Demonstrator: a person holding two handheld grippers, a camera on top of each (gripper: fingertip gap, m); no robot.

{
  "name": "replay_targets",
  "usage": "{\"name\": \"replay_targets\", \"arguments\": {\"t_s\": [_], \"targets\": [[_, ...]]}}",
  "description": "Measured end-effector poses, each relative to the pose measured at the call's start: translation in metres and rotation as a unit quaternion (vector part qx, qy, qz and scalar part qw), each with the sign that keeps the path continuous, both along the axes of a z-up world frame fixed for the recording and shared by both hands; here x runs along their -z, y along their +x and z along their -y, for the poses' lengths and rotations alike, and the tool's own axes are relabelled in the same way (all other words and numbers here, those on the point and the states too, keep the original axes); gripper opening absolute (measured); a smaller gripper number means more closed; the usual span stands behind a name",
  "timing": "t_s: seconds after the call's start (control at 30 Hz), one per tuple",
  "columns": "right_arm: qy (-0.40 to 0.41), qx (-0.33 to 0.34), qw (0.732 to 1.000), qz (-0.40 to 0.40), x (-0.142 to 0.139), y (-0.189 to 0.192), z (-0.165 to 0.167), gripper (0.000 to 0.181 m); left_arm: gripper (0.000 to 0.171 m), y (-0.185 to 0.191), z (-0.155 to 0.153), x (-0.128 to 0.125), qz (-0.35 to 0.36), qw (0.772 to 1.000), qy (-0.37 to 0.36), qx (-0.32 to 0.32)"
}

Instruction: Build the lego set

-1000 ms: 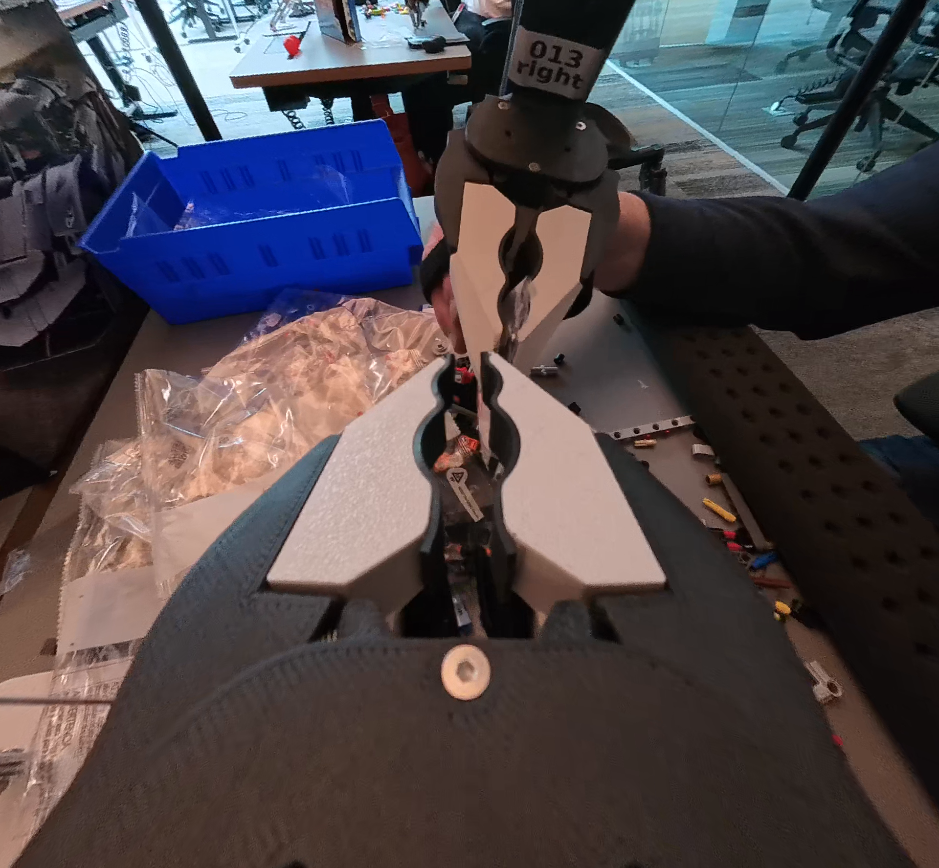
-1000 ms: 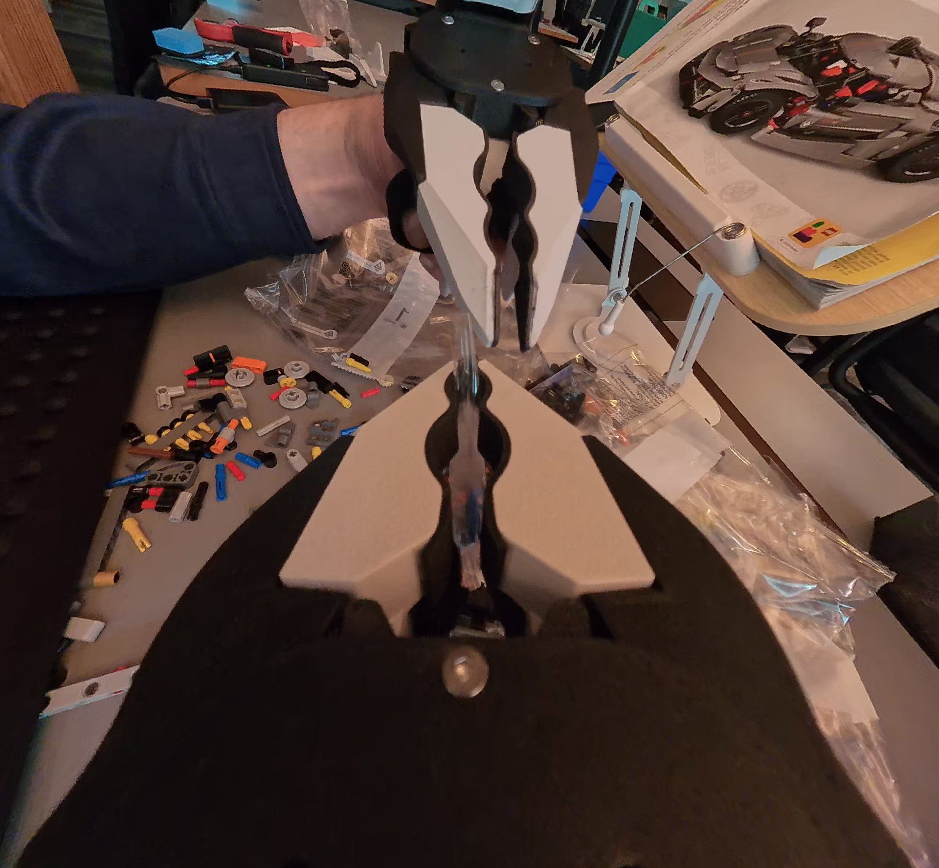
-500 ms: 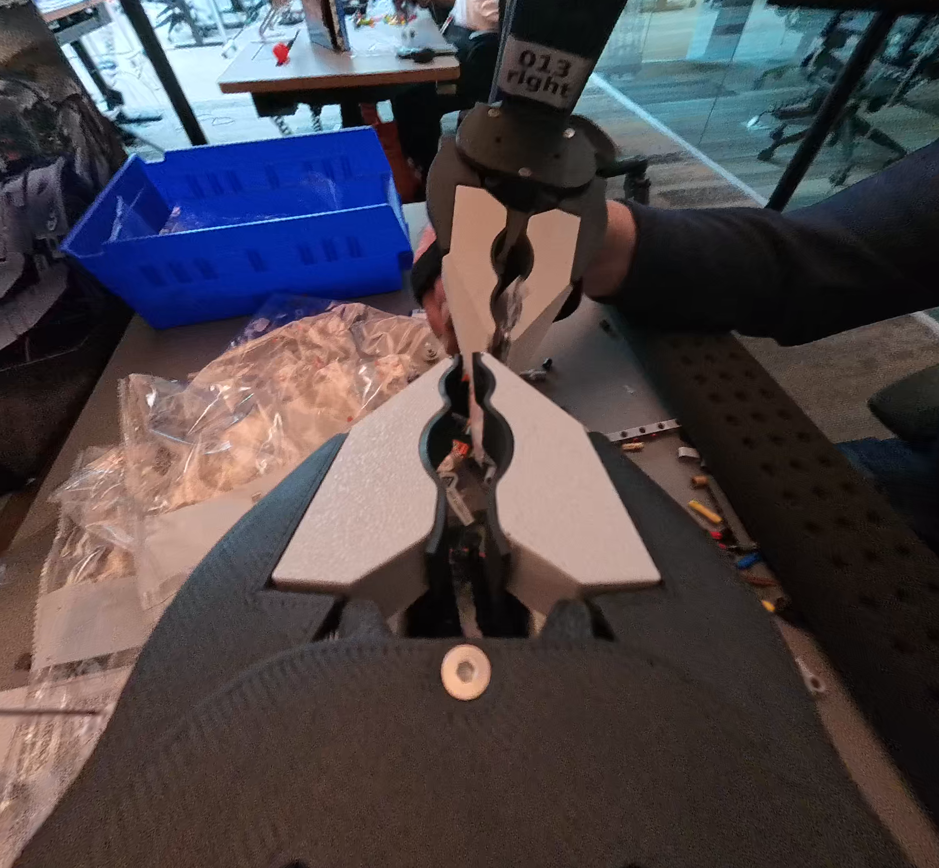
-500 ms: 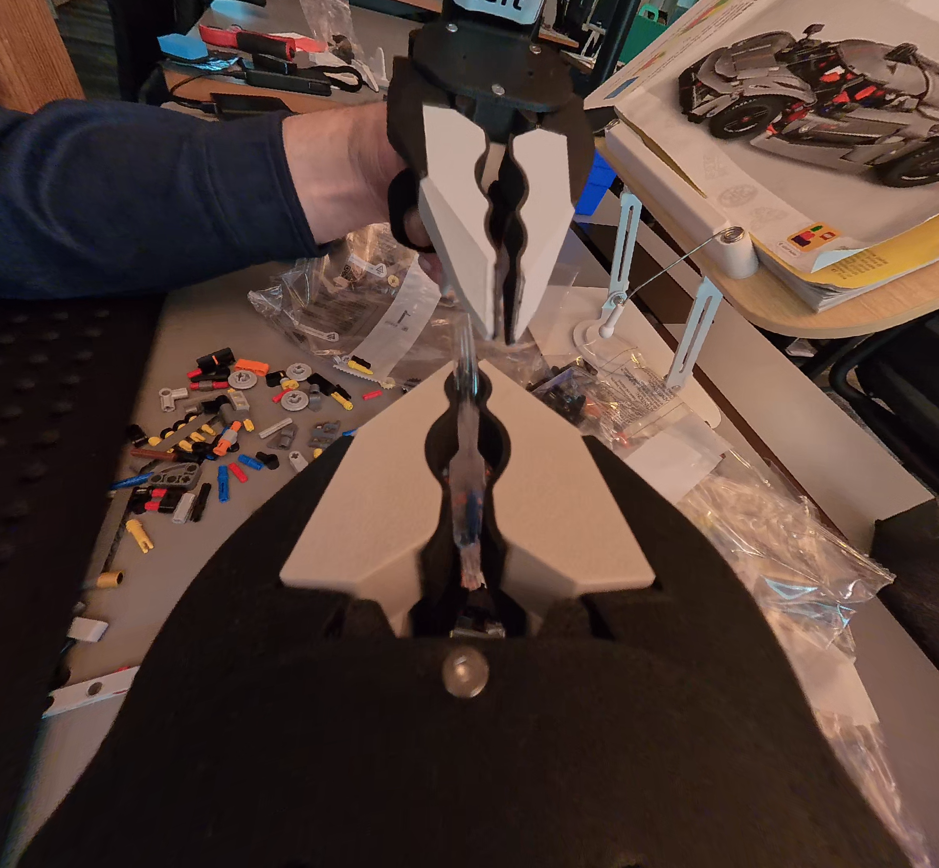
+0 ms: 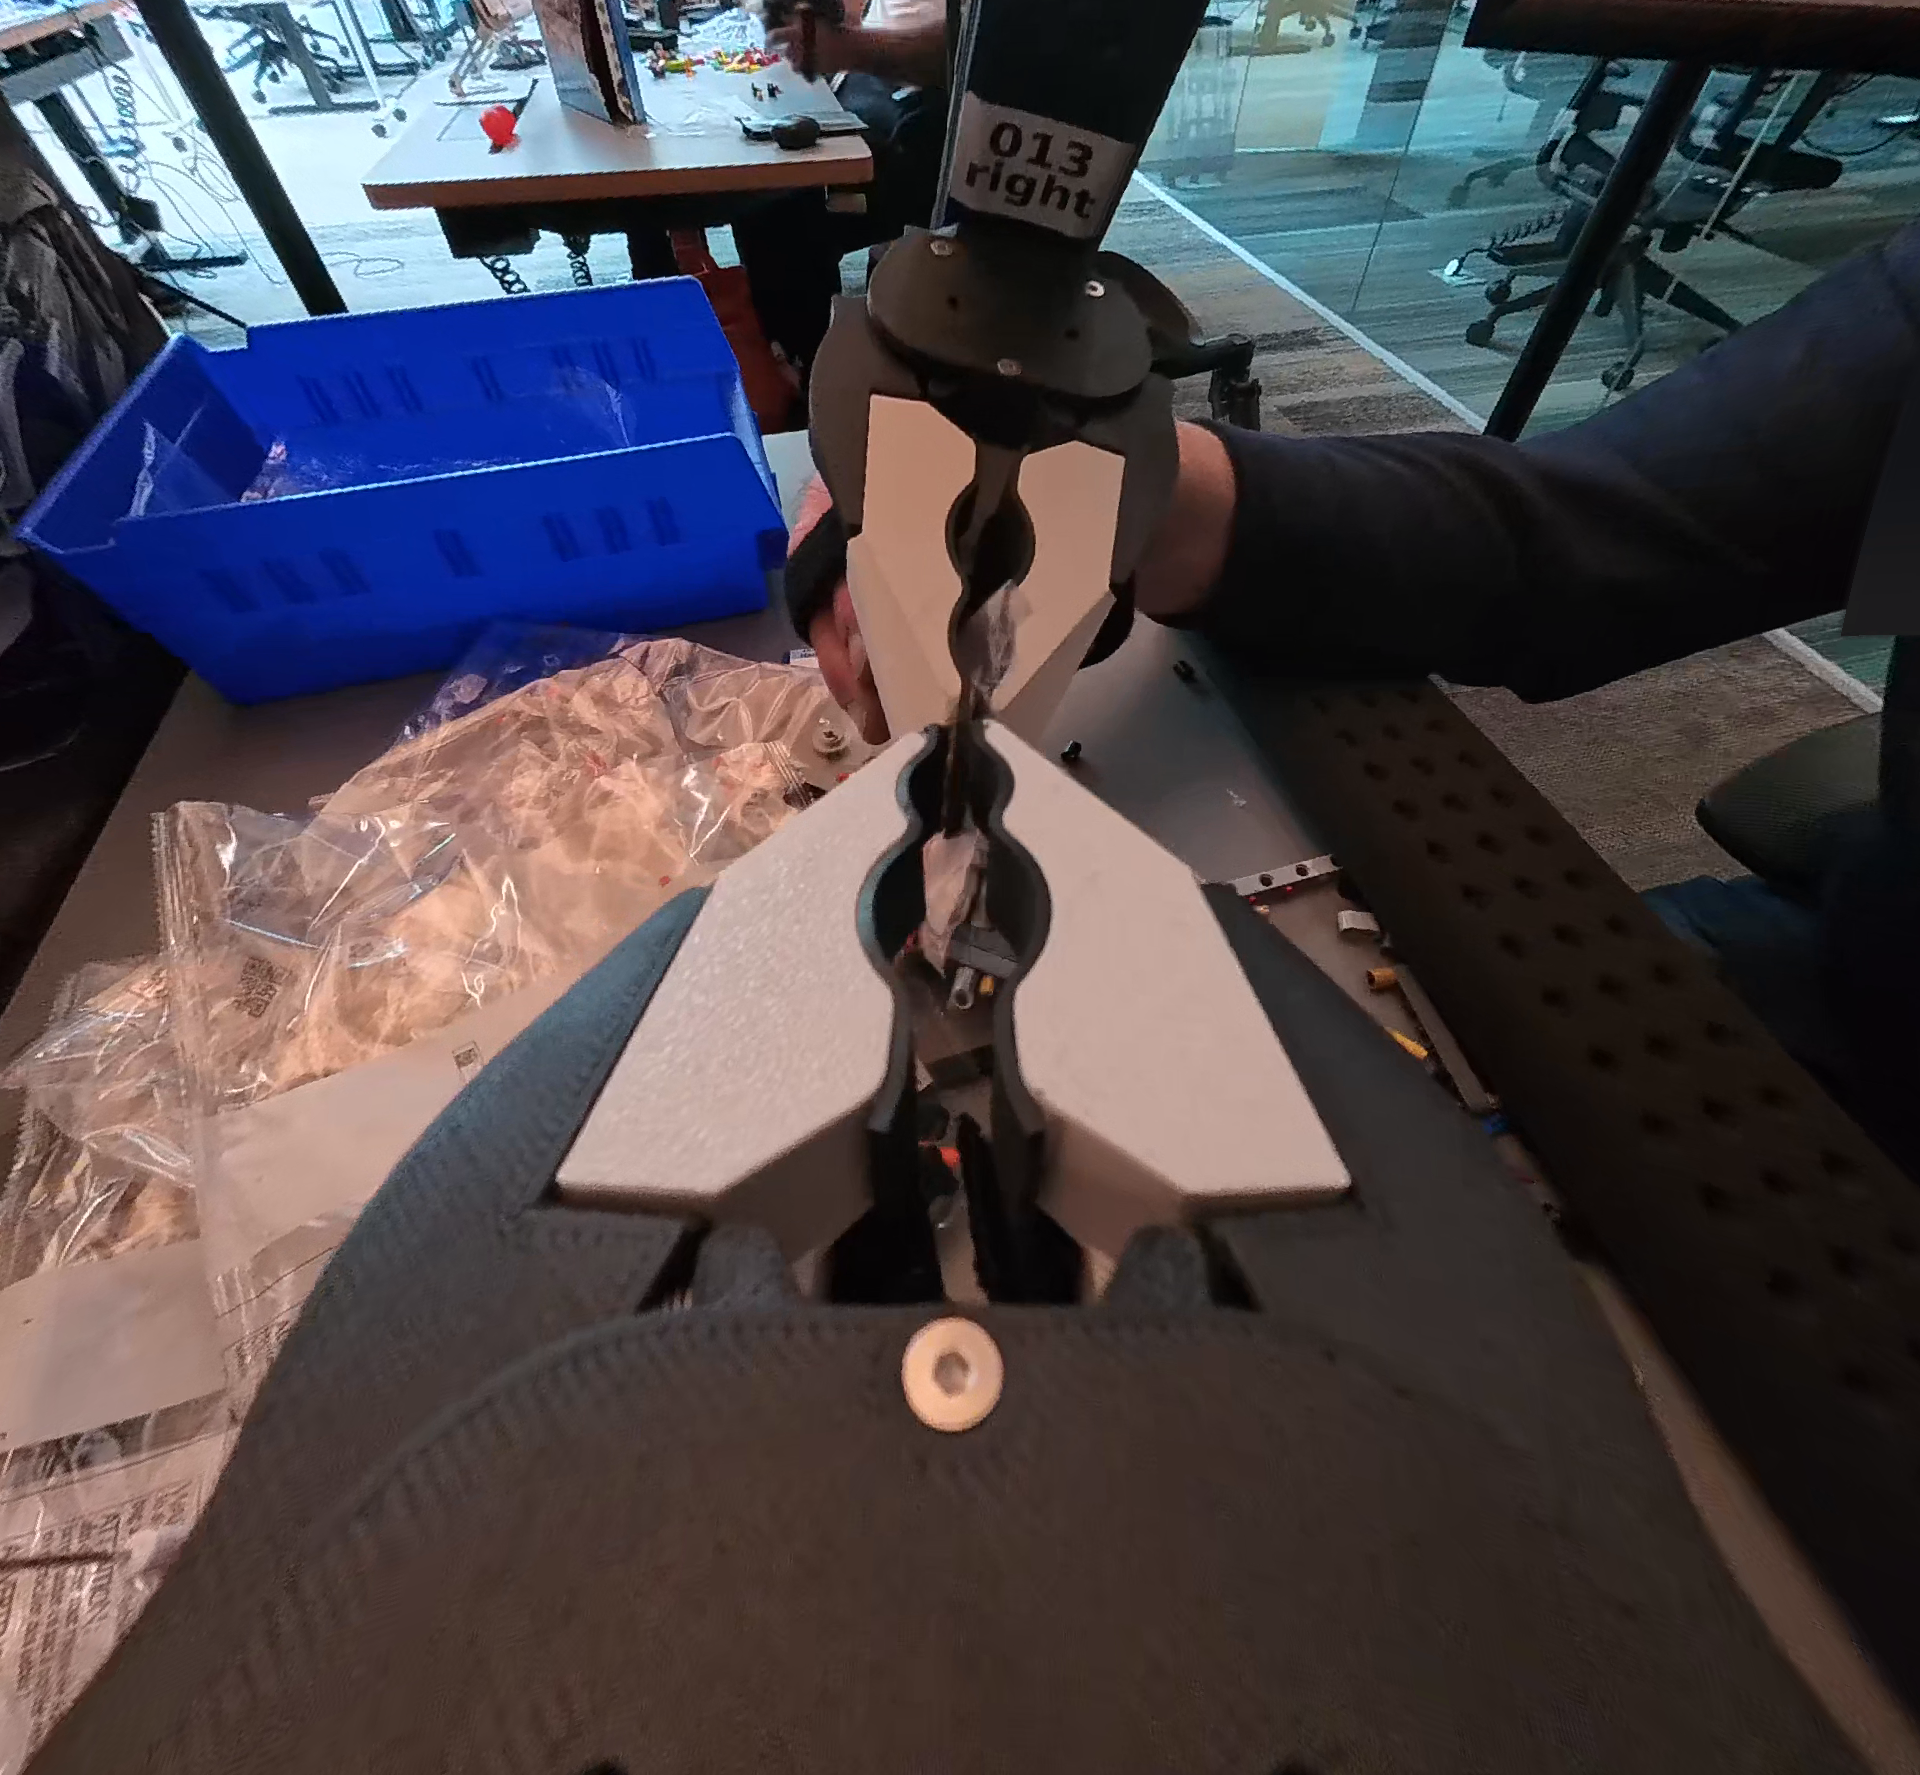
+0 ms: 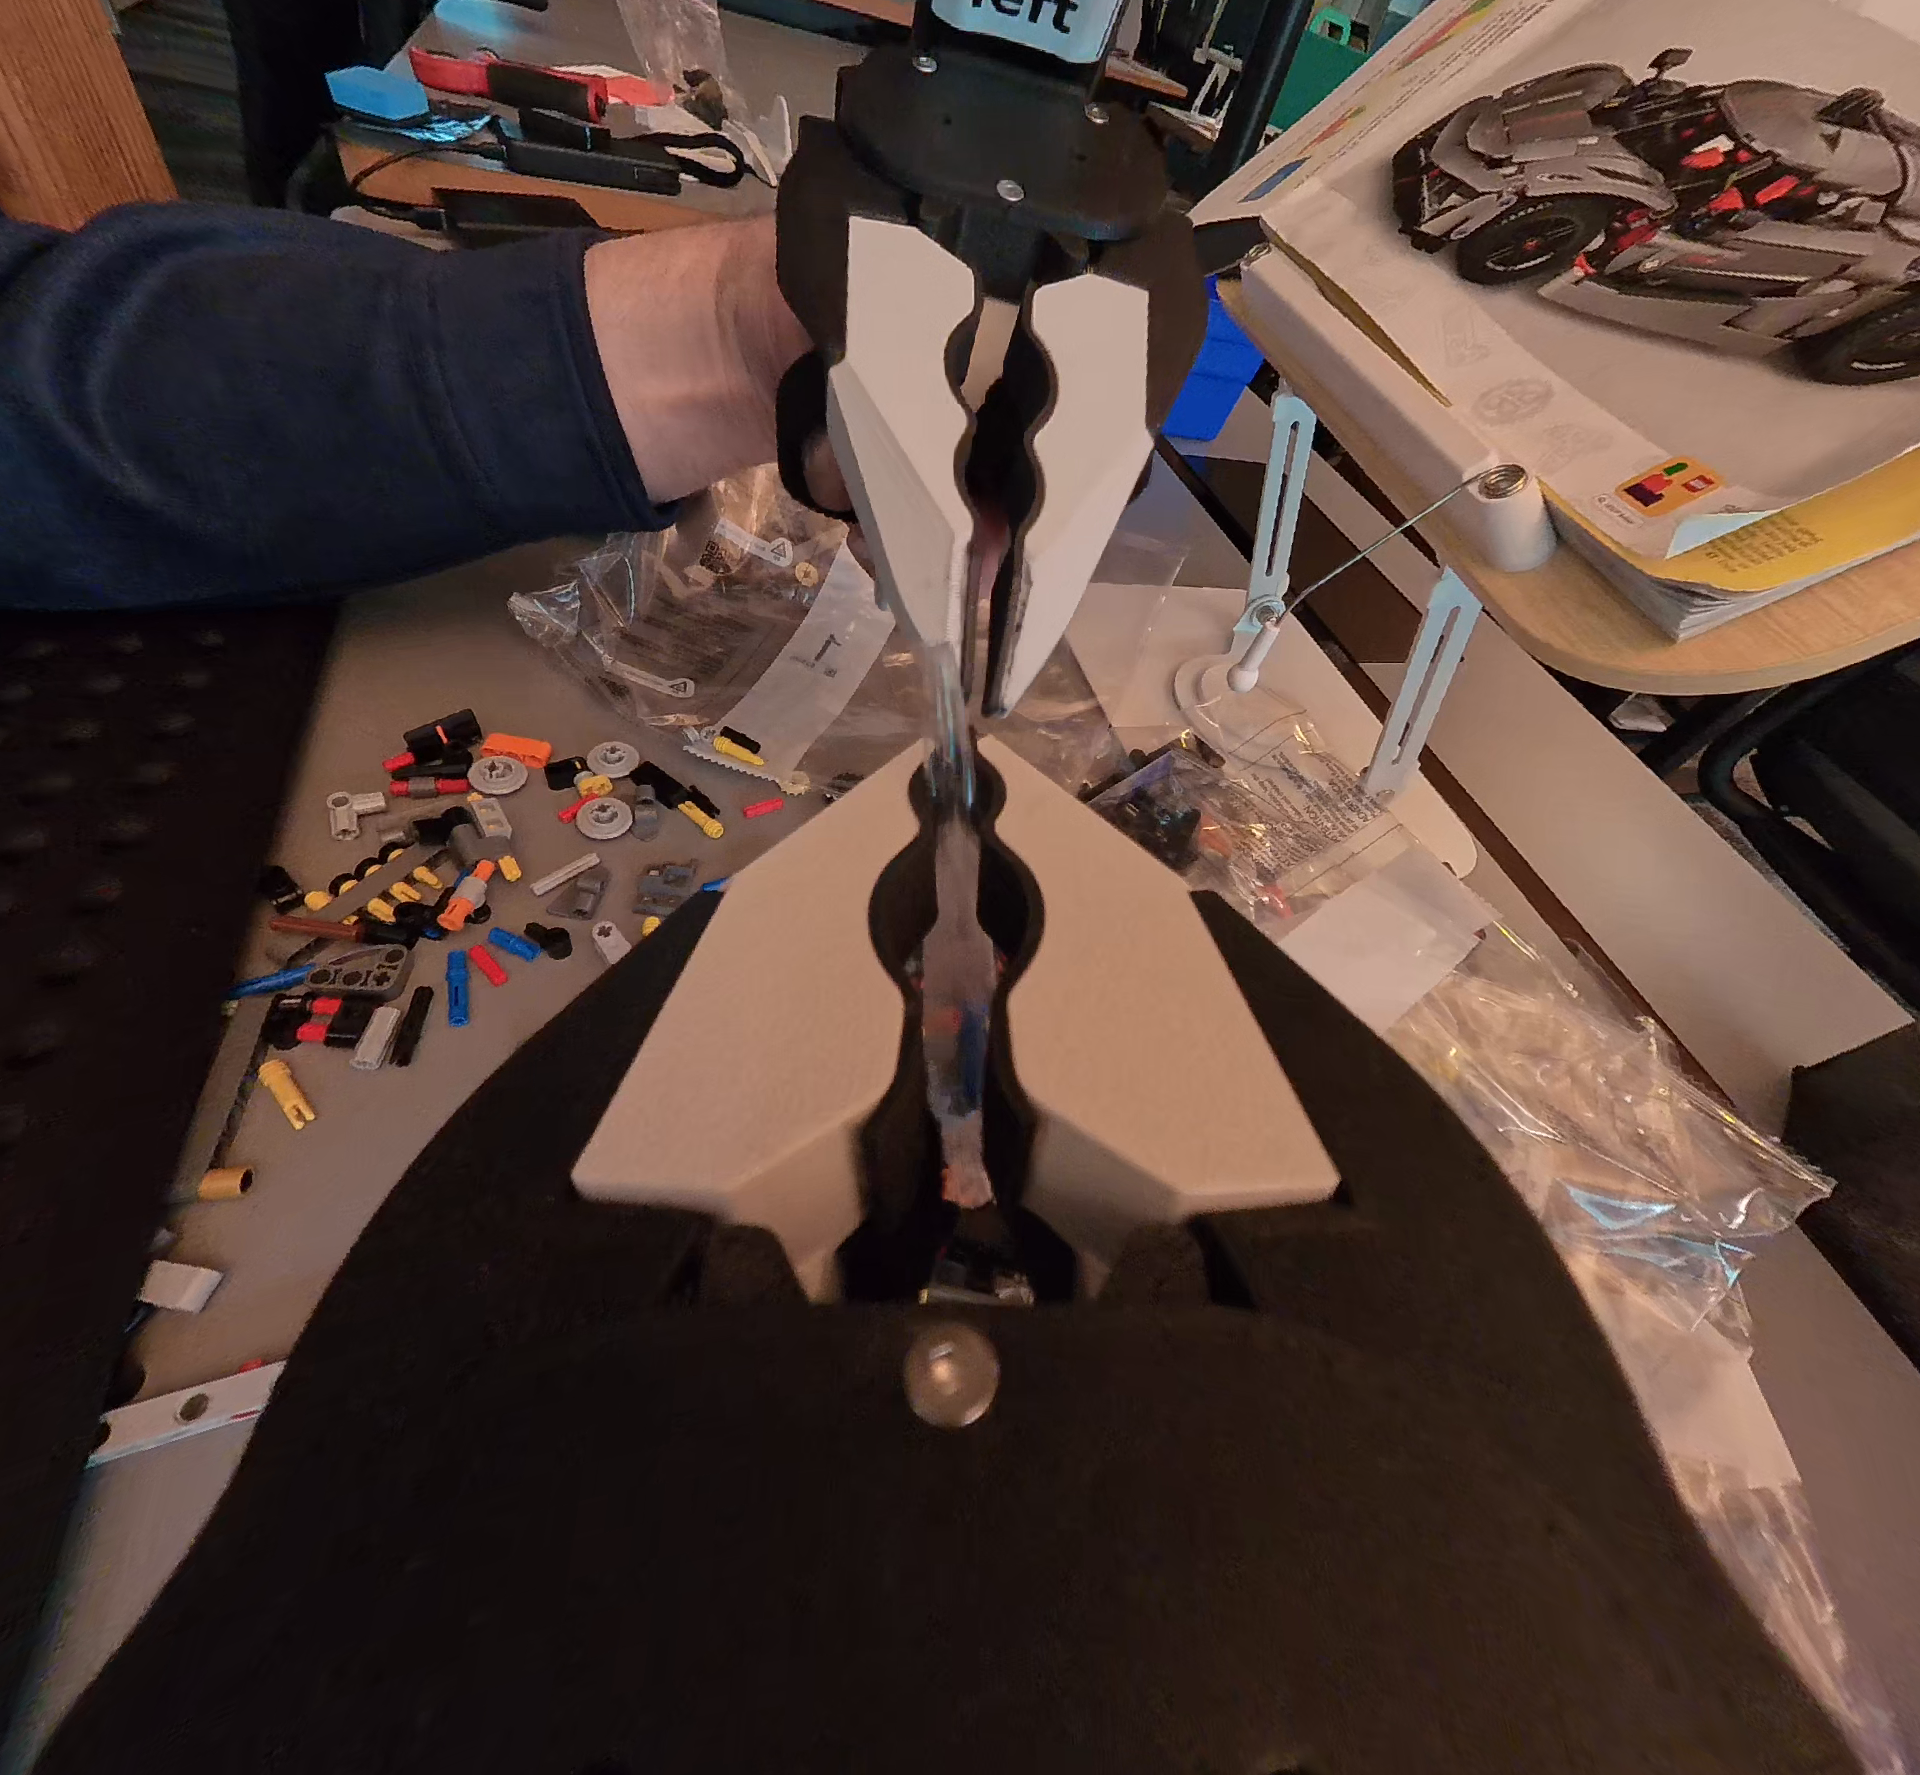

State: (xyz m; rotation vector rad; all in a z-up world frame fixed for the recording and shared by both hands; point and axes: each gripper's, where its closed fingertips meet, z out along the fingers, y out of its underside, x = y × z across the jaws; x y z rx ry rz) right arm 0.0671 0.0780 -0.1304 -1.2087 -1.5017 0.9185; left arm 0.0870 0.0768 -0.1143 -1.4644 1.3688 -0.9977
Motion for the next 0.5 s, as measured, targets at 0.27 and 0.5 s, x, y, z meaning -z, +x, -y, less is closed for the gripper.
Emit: {"name": "replay_targets", "arguments": {"t_s": [0.27,0.5], "targets": [[-0.001,-0.001,1.000,0.000,0.0004,-0.0002,0.0002,0.000,0.002,0.0005,0.0005,0.0003,-0.002,1.000,0.004,0.001],[-0.003,-0.001,1.000,0.000,0.0003,-0.0003,0.0005,0.000,0.000,0.0018,-0.0010,0.0025,-0.012,1.000,0.020,-0.001]]}}
